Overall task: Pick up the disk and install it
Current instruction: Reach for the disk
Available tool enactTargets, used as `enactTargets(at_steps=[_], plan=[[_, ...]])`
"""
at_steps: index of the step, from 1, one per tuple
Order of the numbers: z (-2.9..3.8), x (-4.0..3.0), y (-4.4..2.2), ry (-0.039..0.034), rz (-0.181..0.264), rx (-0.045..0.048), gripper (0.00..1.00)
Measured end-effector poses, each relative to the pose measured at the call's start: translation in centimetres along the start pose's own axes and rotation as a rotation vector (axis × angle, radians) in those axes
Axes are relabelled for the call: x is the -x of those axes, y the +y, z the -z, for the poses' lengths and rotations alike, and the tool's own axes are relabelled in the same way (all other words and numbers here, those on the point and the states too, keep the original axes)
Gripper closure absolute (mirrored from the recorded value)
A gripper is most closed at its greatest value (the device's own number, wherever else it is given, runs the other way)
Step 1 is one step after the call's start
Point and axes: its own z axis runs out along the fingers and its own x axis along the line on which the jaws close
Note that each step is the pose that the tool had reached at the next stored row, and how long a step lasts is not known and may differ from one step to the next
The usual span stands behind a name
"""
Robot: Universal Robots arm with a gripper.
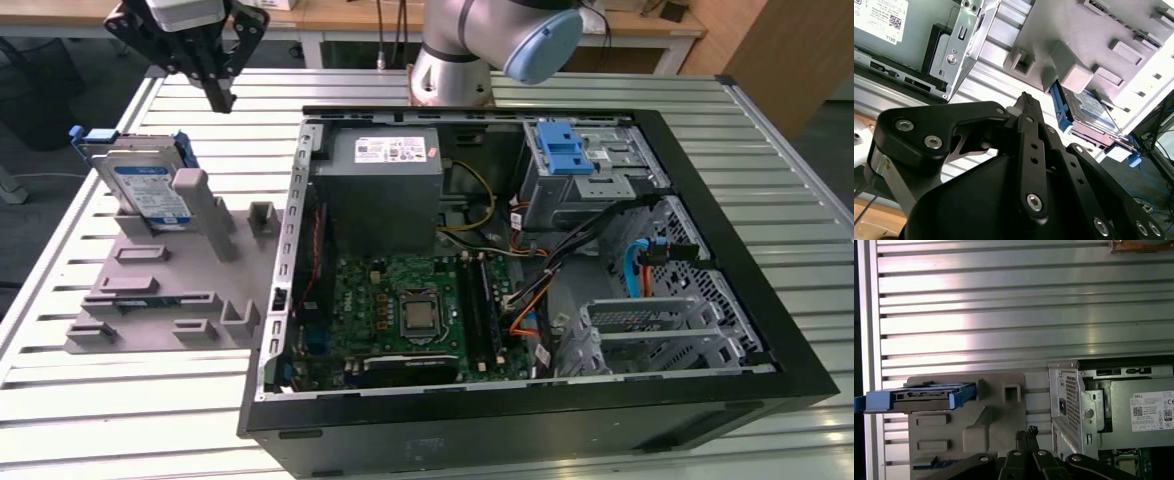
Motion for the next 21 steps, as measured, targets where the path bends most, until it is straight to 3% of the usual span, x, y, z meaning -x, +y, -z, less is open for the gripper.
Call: enactTargets(at_steps=[21], plan=[[0.04,-1.78,-0.13,0.0000,0.000,0.0000,0.89]])
